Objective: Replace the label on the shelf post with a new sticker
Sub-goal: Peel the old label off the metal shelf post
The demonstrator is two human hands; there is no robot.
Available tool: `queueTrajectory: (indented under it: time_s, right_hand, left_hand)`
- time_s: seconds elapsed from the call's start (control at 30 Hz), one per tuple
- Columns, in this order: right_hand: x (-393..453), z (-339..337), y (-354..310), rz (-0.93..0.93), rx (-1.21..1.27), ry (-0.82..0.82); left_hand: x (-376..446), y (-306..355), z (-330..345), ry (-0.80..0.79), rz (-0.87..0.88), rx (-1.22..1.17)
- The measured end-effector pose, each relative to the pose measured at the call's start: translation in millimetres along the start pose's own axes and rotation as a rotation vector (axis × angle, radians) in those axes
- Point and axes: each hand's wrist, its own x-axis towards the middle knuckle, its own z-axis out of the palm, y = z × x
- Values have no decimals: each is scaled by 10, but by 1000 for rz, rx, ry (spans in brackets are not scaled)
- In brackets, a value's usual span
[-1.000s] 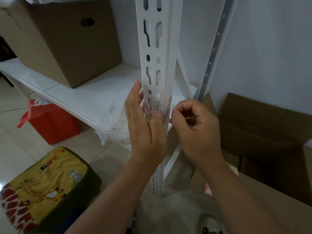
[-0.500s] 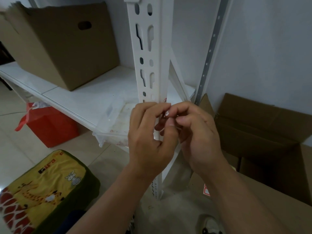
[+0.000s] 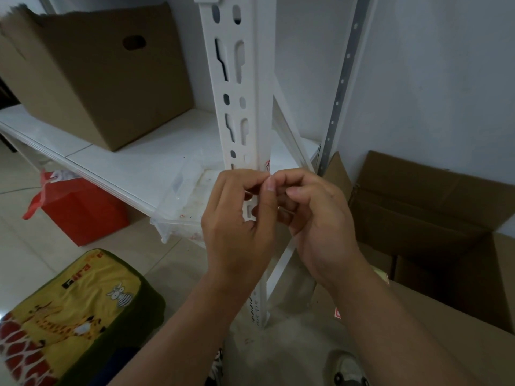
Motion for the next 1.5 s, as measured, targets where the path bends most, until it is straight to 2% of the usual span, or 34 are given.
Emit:
queueTrajectory:
  time_s: [0.1,0.23,0.33,0.53,0.67,0.73,0.8,0.93,1.0,1.17,1.23,1.33,1.4,1.43,1.5]
  right_hand:
    - [5,5,12,4,0,3]
    - [21,-8,34,25,70,12]
    - [30,-39,56,14,26,62]
    - [36,-39,104,17,-7,99]
    - [53,-37,125,48,55,103]
    - [62,-33,113,78,147,81]
    - [61,-32,93,104,247,52]
    - [68,-43,36,139,380,-15]
    - [75,-53,22,147,402,-25]
    - [64,-33,41,170,450,-20]
    - [57,-25,48,180,454,-24]
    - [55,-32,51,188,455,-27]
    - [57,-43,52,187,457,-26]
    - [57,-47,53,189,456,-25]
    - [58,-48,56,194,455,-24]
  left_hand:
    - [3,13,-7,17,-44,-47]
    - [66,33,-43,63,-319,-228]
    - [128,-56,-74,95,-438,-302]
    - [248,-430,-197,111,-566,-27]
    - [300,-757,-188,-83,-681,156]
    - [305,-840,-153,-128,-722,218]
    - [298,-817,-131,-107,-691,206]
    - [255,-414,-190,18,-323,90]
    - [209,-340,-202,23,-250,89]
    - [287,-741,-148,-69,-590,194]
    - [289,-961,-130,-178,-674,297]
    - [171,-1226,-66,-486,-728,557]
    - [83,-1288,-39,-641,-765,630]
    - [64,-1308,-25,-673,-770,643]
    - [90,-1250,-5,-584,-731,644]
